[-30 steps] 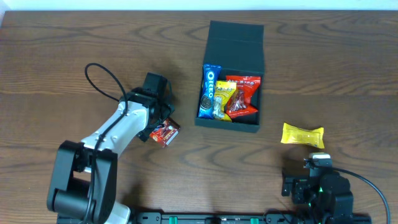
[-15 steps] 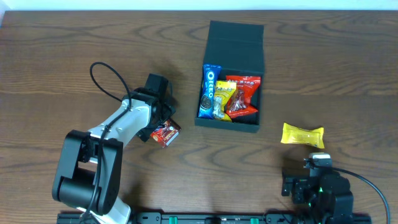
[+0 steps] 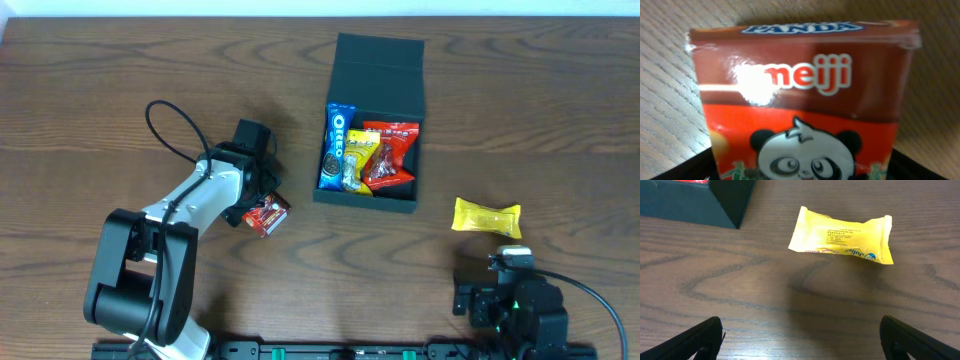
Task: Pack container
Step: 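Lower the left gripper onto the Hello Panda box and grasp it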
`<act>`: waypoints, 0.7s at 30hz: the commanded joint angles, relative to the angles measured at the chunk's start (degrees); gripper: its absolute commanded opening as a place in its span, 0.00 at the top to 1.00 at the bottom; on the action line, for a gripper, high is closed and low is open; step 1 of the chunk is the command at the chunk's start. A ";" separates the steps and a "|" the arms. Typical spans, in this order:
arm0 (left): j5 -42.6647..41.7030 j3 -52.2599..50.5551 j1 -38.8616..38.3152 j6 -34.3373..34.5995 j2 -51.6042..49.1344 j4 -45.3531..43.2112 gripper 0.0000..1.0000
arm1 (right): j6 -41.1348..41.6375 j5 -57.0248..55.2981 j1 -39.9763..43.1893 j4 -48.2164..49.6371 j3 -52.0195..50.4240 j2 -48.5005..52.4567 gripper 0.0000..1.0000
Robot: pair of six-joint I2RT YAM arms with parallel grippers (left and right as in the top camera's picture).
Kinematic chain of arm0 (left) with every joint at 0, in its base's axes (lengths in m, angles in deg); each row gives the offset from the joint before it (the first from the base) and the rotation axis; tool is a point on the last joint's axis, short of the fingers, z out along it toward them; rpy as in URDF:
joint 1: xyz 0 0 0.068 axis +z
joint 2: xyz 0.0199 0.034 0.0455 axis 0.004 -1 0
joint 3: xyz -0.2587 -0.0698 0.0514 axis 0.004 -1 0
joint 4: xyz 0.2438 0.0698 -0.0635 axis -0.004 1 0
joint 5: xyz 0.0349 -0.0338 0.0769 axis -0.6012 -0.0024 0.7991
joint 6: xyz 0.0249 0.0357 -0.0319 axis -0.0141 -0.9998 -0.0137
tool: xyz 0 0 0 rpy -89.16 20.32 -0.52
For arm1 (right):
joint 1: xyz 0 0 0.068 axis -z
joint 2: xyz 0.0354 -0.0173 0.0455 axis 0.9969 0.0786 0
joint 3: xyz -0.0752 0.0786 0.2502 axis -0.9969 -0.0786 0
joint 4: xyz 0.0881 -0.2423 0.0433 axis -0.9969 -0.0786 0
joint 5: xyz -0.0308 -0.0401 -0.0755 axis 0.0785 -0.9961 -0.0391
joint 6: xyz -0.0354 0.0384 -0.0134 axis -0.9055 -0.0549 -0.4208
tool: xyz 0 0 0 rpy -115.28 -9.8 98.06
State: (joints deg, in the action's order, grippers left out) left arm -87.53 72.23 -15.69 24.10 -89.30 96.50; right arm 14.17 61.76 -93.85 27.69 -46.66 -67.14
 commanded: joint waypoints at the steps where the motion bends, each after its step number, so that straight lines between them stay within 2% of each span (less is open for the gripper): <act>1: -0.79 -0.66 0.35 -0.33 -0.44 0.09 0.23 | -0.55 0.39 0.68 -0.39 -0.33 -0.24 0.01; 4: -0.79 -0.63 0.33 -0.33 -0.44 0.02 0.28 | -0.55 0.39 0.68 -0.39 -0.33 -0.24 0.01; 6: -0.79 -0.63 0.33 -0.33 -0.44 0.04 0.36 | -0.55 0.39 0.68 -0.39 -0.33 -0.24 0.01; 16: -0.79 -0.66 0.35 -0.33 -0.44 0.02 0.36 | -0.55 0.39 0.68 -0.39 -0.33 -0.24 0.01; 21: -0.79 -0.66 0.35 -0.33 -0.44 0.00 0.48 | -0.55 0.39 0.68 -0.39 -0.33 -0.24 0.01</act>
State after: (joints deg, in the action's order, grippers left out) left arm -88.51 72.21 -15.65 23.99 -89.28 96.35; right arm 14.17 61.78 -93.85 27.69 -46.66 -67.14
